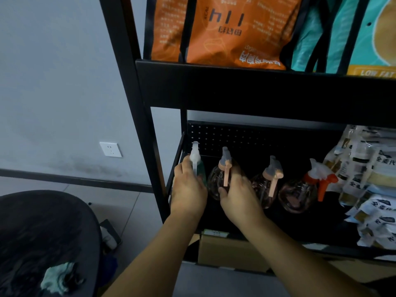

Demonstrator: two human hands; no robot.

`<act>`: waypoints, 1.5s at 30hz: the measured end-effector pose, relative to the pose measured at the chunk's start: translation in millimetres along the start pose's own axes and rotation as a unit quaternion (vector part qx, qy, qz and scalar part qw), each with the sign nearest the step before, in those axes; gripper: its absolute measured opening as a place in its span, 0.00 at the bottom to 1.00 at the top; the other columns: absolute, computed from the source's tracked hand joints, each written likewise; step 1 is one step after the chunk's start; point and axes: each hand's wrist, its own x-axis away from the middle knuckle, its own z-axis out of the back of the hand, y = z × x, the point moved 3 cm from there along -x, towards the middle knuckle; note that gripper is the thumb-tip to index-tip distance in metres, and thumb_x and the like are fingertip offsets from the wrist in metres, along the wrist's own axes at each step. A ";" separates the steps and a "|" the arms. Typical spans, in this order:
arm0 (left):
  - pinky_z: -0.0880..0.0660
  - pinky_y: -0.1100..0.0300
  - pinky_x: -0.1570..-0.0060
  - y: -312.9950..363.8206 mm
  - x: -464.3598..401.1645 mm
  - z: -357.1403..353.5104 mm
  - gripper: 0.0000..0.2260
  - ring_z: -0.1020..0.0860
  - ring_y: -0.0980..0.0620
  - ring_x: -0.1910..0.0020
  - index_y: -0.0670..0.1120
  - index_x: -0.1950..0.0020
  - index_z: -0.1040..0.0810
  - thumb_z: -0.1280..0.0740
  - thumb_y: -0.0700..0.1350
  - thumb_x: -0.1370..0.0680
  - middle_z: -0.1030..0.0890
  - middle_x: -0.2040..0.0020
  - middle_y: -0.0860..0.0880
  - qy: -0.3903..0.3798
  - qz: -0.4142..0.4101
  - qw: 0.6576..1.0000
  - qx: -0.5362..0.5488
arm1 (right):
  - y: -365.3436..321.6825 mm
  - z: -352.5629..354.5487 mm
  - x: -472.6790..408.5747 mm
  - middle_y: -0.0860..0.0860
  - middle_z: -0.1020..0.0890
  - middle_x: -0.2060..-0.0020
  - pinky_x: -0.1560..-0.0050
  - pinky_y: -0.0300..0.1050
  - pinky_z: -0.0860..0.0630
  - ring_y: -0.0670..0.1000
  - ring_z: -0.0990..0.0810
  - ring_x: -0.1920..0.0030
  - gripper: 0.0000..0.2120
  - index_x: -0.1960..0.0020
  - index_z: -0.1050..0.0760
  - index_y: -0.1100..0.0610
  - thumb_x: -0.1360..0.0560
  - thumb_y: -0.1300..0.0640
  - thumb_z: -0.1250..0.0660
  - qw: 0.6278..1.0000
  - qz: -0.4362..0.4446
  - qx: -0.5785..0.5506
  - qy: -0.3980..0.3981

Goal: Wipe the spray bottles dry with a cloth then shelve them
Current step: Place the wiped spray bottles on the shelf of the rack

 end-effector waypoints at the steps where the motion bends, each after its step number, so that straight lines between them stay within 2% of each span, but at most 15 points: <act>1: 0.21 0.49 0.36 -0.1 -0.7 -0.1 0.27 0.25 0.45 0.30 0.48 0.17 0.41 0.37 0.41 0.14 0.32 0.24 0.46 0.000 0.001 1.000 0.001 | -0.3 -0.1 -0.3 0.54 0.22 0.40 0.43 0.47 0.25 0.55 0.23 0.38 0.36 0.25 0.44 0.47 0.26 0.62 0.29 1.000 0.001 0.002 0.000; 8: 0.20 0.49 0.37 -1.8 -4.9 1.7 0.22 0.23 0.46 0.34 0.47 0.21 0.34 0.36 0.40 0.15 0.28 0.28 0.46 0.000 0.006 1.000 -0.009 | -1.7 -1.7 -1.9 0.53 0.23 0.40 0.44 0.47 0.24 0.55 0.23 0.38 0.35 0.24 0.44 0.48 0.25 0.61 0.30 1.000 -0.008 0.002 -0.004; 16: 0.20 0.48 0.37 -1.7 -6.5 2.6 0.23 0.23 0.45 0.33 0.46 0.21 0.34 0.34 0.41 0.15 0.27 0.27 0.46 -0.005 0.011 1.000 -0.022 | -0.6 -3.2 -1.9 0.52 0.23 0.42 0.43 0.47 0.23 0.54 0.23 0.39 0.35 0.25 0.43 0.49 0.25 0.60 0.29 1.000 -0.016 0.009 -0.004; 20: 0.22 0.49 0.39 -1.7 -7.7 4.3 0.22 0.23 0.45 0.34 0.47 0.22 0.34 0.34 0.42 0.15 0.27 0.29 0.47 -0.016 0.015 0.999 -0.027 | 0.1 -1.3 -2.0 0.53 0.24 0.39 0.40 0.48 0.24 0.55 0.24 0.37 0.37 0.23 0.45 0.49 0.25 0.60 0.29 1.000 -0.018 0.015 -0.018; 23: 0.22 0.47 0.35 -1.7 -8.4 6.1 0.25 0.24 0.44 0.31 0.47 0.20 0.36 0.32 0.42 0.16 0.28 0.26 0.46 -0.039 0.017 0.998 -0.034 | -0.1 1.9 -3.0 0.54 0.25 0.36 0.38 0.50 0.24 0.56 0.25 0.35 0.41 0.21 0.49 0.48 0.25 0.59 0.27 0.999 -0.017 0.022 -0.043; 25: 0.23 0.45 0.31 -1.5 -4.3 8.8 0.31 0.26 0.43 0.27 0.47 0.17 0.41 0.31 0.43 0.17 0.31 0.22 0.46 -0.051 0.013 0.998 -0.033 | -1.3 5.5 -1.9 0.54 0.25 0.35 0.36 0.52 0.25 0.56 0.26 0.33 0.45 0.20 0.53 0.46 0.26 0.57 0.27 0.998 -0.023 0.022 -0.060; 27: 0.25 0.47 0.30 1.0 2.8 14.3 0.36 0.28 0.43 0.25 0.48 0.14 0.46 0.31 0.43 0.17 0.35 0.19 0.46 -0.048 -0.003 0.998 -0.028 | -4.1 8.8 3.0 0.52 0.26 0.35 0.36 0.52 0.25 0.54 0.27 0.33 0.48 0.20 0.56 0.43 0.26 0.56 0.26 0.997 -0.028 0.018 -0.069; 32: 0.29 0.51 0.27 11.1 21.3 29.6 0.38 0.30 0.44 0.23 0.46 0.13 0.51 0.31 0.43 0.16 0.38 0.17 0.44 -0.036 -0.034 0.998 -0.040 | -11.0 20.7 21.1 0.48 0.32 0.30 0.34 0.51 0.26 0.52 0.31 0.29 0.49 0.21 0.57 0.40 0.27 0.57 0.25 0.999 -0.015 -0.001 -0.049; 36: 0.27 0.52 0.30 17.8 40.3 37.7 0.40 0.28 0.43 0.24 0.45 0.13 0.50 0.29 0.43 0.18 0.36 0.18 0.44 -0.037 -0.056 0.997 -0.049 | -14.4 33.6 35.4 0.46 0.42 0.23 0.28 0.51 0.33 0.51 0.40 0.23 0.50 0.20 0.59 0.43 0.26 0.57 0.26 0.999 0.006 -0.006 -0.042; 41: 0.25 0.44 0.28 23.3 63.7 46.3 0.40 0.29 0.41 0.23 0.48 0.14 0.48 0.27 0.44 0.19 0.35 0.19 0.45 -0.031 -0.088 0.993 -0.075 | -18.5 54.0 56.9 0.45 0.48 0.20 0.25 0.48 0.41 0.48 0.47 0.21 0.49 0.19 0.60 0.45 0.24 0.55 0.27 0.998 0.028 0.007 -0.049; 45: 0.30 0.46 0.23 38.4 80.8 52.4 0.42 0.34 0.43 0.19 0.49 0.13 0.51 0.28 0.45 0.19 0.40 0.15 0.47 -0.033 -0.117 0.987 -0.100 | -20.2 73.7 71.3 0.44 0.50 0.20 0.24 0.47 0.44 0.47 0.51 0.20 0.48 0.19 0.60 0.45 0.24 0.54 0.28 0.998 0.042 0.021 -0.037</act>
